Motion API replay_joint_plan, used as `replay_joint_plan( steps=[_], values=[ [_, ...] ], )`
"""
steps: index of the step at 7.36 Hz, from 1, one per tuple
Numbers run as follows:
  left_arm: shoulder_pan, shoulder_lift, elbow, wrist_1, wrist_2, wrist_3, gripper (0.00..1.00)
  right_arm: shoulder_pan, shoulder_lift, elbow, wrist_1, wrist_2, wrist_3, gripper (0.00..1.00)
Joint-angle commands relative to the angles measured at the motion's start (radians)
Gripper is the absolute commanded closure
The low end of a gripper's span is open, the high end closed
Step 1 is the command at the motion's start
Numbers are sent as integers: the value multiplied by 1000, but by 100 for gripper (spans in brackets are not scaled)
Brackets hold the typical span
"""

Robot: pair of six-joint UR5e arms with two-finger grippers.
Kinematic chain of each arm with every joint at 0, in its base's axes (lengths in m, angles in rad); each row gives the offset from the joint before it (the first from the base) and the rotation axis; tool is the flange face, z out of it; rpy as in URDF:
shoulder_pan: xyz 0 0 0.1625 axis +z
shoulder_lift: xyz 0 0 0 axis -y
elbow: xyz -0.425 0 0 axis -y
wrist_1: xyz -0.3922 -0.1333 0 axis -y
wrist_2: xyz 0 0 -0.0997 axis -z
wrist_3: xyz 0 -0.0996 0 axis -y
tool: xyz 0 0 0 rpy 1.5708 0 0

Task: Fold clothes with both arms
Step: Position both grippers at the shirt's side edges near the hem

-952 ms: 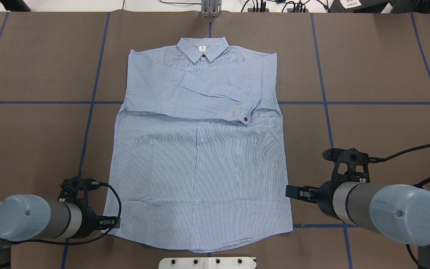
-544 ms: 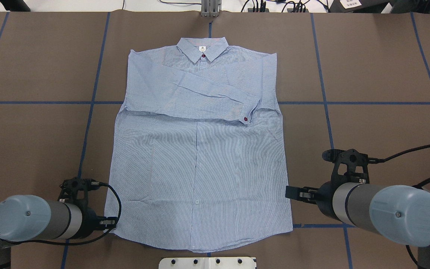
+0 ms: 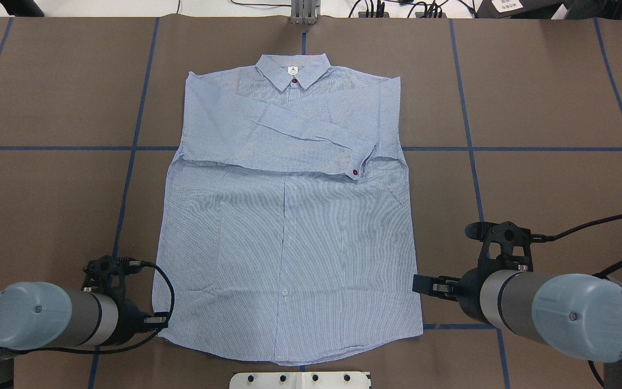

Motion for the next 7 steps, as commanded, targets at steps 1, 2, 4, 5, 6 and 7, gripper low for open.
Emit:
replay_joint_plan(
  steps=[1, 2, 4, 5, 6, 7],
  values=[
    [0, 5, -32, 31, 0, -4, 100, -45, -24, 1, 2, -36, 52, 1],
    [0, 5, -35, 32, 0, -5, 100, -80, -24, 1, 2, -76, 88, 2],
    [0, 3, -43, 30, 2, -23, 100, -155, -32, 0, 2, -152, 154, 30],
    [0, 3, -43, 30, 2, -24, 100, -184, -41, -5, 0, -192, 162, 34],
    [0, 3, -45, 30, 2, -24, 100, -206, -41, -18, 0, -227, 194, 39],
    [0, 3, -52, 30, 0, -24, 100, -224, -36, -32, 2, -254, 230, 38]
  ],
)
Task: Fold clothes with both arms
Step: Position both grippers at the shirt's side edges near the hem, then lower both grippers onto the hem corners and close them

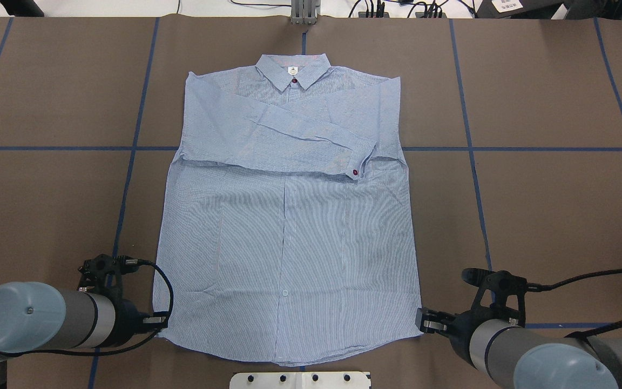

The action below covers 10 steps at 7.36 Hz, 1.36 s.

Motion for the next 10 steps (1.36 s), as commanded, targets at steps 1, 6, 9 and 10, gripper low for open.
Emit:
replay_joint_plan(
  steps=[1, 6, 9, 10],
  values=[
    [0, 0, -7, 0, -1, -1, 100, -51, 7, -27, 12, -89, 83, 36],
    [0, 0, -11, 0, -4, -1, 100, -91, 94, -142, 15, -194, 150, 37],
    [2, 0, -16, 0, -6, -2, 100, -102, 97, -165, 13, -200, 148, 42],
    [3, 0, -14, 0, -6, -2, 100, -104, 99, -173, 12, -202, 148, 43]
  ],
)
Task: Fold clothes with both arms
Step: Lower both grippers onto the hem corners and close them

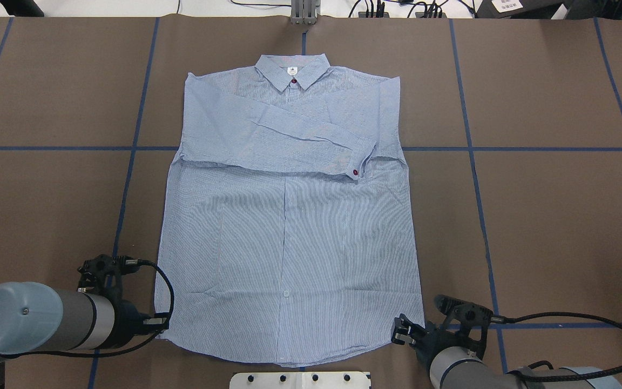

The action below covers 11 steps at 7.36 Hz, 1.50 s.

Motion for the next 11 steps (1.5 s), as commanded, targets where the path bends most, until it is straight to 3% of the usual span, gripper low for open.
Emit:
replay_joint_plan(
  steps=[1, 8, 9, 10, 11],
  values=[
    [1, 0, -1, 0, 0, -2, 100, -4, 1, -11, -2, -4, 0, 45],
    [0, -3, -1, 0, 0, -2, 100, -11, 4, -41, -12, -17, 0, 48],
    [1, -3, -1, 0, 0, -2, 100, -11, 12, -42, -11, -17, 2, 64],
    [1, -3, -1, 0, 0, -2, 100, -10, 30, -42, -12, -19, 2, 95],
    [0, -3, -4, 0, 0, -2, 100, -10, 33, -41, -12, -19, 3, 100]
  ],
)
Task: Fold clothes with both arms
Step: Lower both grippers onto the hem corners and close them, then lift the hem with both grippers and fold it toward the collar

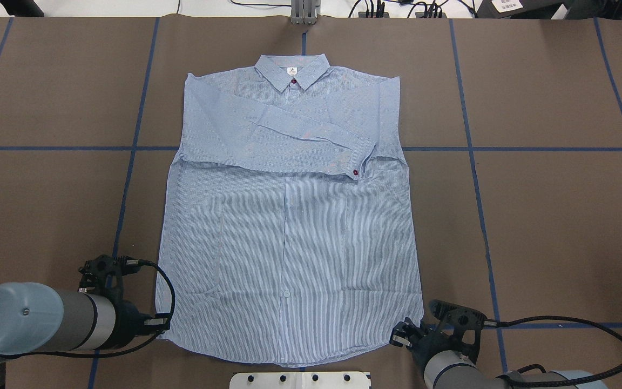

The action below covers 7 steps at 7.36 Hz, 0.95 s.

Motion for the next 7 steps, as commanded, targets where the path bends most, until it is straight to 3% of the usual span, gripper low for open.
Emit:
replay_joint_plan(
  steps=[1, 4, 6, 7],
  values=[
    [-1, 3, -25, 3, 0, 0, 100, 7, 14, 13, 1, -1, 0, 100],
    [-1, 0, -130, 111, -35, 0, 100, 34, -4, 146, -14, 18, -8, 100],
    [-3, 2, -245, 181, -110, 2, 100, 33, 3, 389, -281, 148, -6, 100],
    [-1, -3, -349, 278, -156, 3, 100, 33, 3, 496, -359, 201, -6, 100]
  ],
)
